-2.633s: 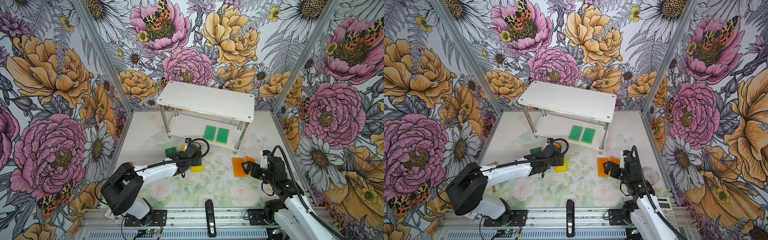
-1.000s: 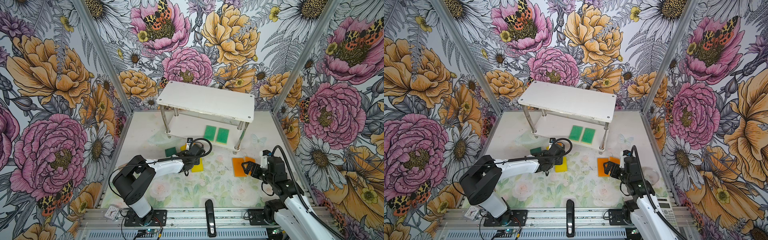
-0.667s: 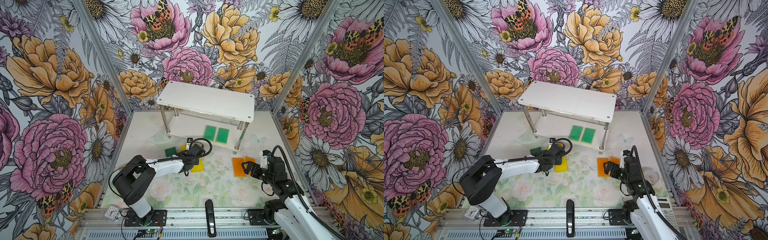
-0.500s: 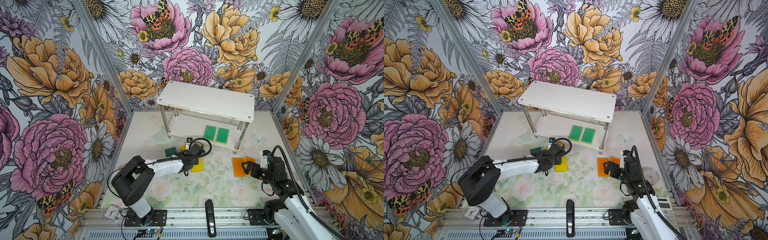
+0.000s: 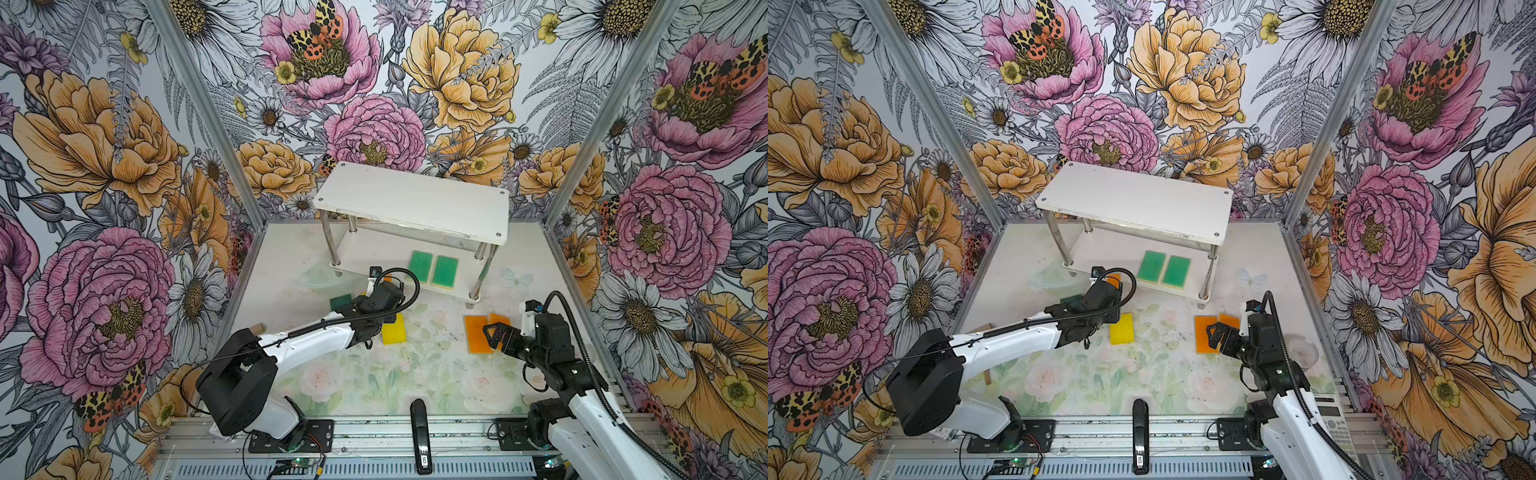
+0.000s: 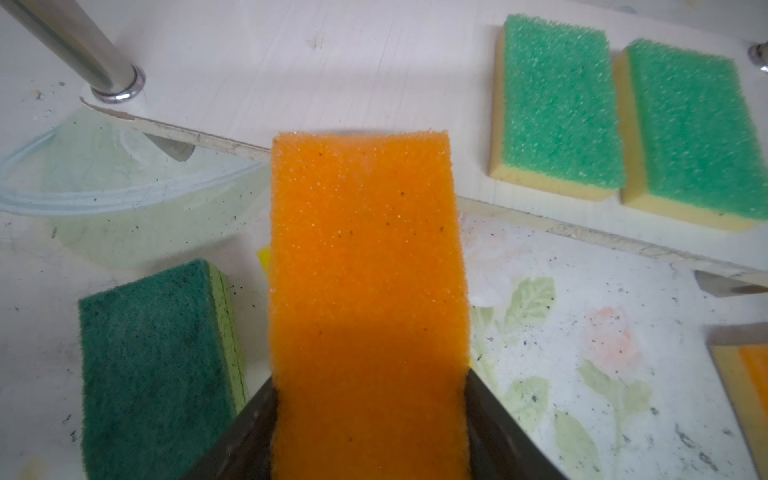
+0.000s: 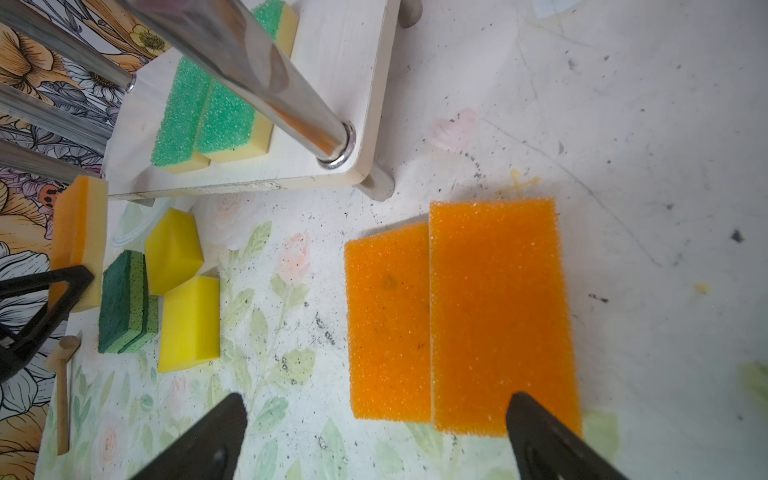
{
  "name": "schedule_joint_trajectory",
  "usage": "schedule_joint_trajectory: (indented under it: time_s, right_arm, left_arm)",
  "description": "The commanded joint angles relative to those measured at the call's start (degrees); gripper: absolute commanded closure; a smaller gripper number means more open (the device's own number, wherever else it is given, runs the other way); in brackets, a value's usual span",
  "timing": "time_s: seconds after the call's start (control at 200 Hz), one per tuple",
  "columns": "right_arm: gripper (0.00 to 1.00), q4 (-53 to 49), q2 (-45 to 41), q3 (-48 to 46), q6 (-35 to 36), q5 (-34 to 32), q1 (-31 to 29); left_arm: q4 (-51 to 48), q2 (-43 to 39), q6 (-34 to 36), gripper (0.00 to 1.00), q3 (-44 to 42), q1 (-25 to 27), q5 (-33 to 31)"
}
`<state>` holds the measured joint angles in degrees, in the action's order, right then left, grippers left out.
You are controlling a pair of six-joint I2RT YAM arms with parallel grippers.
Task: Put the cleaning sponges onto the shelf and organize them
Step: 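Carry the orange sponge with the left gripper over the shelf top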
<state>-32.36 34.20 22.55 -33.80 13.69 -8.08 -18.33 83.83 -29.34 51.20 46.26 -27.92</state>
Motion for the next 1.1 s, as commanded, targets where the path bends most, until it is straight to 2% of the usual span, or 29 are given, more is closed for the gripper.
schedule_joint_trajectory:
  time_s: [0.0,0.215,0.455,0.62,1.091]
  right_arm:
    - [0.00,0.7,-0.3,0.5,0.4,-0.8,-0.4]
    - [0.00,0.7,-0.4,0.4,0.3,-0.7,-0.4]
    - [0.00,0.7,-0.4,0.7,0.4,-0.7,-0.4]
    - [0.00,0.8,-0.1,0.8,0.5,-0.9,-0.4]
    - [0.00,0.7,-0.2,0.8,0.8,-1.4,-0.4]
  left_arm:
    - [0.0,-1.3,4.5,0.36,2.5,-0.7,-1.1]
    - [5.6,-0.1,9.5,0.36,4.1,-4.7,3.5]
    - [6.2,4.8,18.4,0.35,9.8,-7.1,5.8]
    - [9.1,8.3,20.5,0.35,11.6,-8.5,9.5]
    - [11.6,16.4,23.5,0.36,16.6,-11.4,14.4]
